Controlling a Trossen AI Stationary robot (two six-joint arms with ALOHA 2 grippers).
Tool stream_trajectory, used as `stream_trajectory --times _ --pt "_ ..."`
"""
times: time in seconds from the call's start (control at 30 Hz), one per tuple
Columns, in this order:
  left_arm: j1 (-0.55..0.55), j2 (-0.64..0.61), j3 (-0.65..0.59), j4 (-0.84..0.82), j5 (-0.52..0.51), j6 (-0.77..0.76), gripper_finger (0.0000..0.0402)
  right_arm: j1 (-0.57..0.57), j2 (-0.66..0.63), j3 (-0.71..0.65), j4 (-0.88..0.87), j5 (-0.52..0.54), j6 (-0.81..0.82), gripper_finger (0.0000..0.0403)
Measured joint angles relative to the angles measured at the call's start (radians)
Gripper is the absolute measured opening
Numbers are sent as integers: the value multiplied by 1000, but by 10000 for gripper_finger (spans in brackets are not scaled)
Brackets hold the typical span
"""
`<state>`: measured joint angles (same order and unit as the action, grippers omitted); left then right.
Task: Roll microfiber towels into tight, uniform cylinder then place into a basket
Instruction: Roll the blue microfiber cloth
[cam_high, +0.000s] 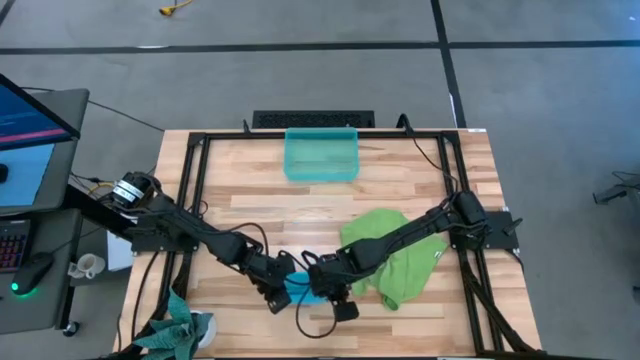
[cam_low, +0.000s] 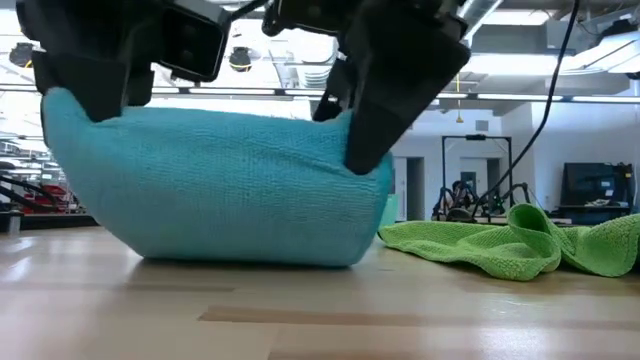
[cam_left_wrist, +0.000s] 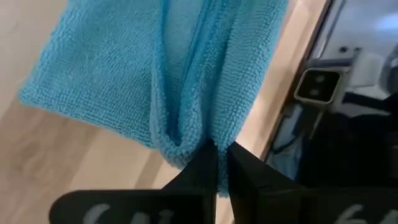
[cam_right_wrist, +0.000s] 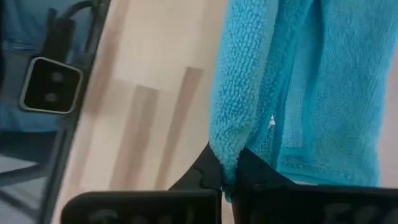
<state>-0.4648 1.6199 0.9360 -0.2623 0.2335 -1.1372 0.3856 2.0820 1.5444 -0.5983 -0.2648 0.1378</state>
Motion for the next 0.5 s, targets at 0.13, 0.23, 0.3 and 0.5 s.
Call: stream_trajectory --times 0.13,0.23,0.3,0.5 --pt "0 0 0 -4 -7 -35 10 -7 1 0 5 -83 -17 18" --pt "12 -2 -5 -6 -15 -56 10 -24 1 -15 12 -107 -35 18" --pt "21 -2 -12 -9 -25 -73 10 -47 1 -31 14 -125 -37 22" --pt "56 -2 -42 -18 -33 -80 10 -117 1 -92 64 -77 -9 18"
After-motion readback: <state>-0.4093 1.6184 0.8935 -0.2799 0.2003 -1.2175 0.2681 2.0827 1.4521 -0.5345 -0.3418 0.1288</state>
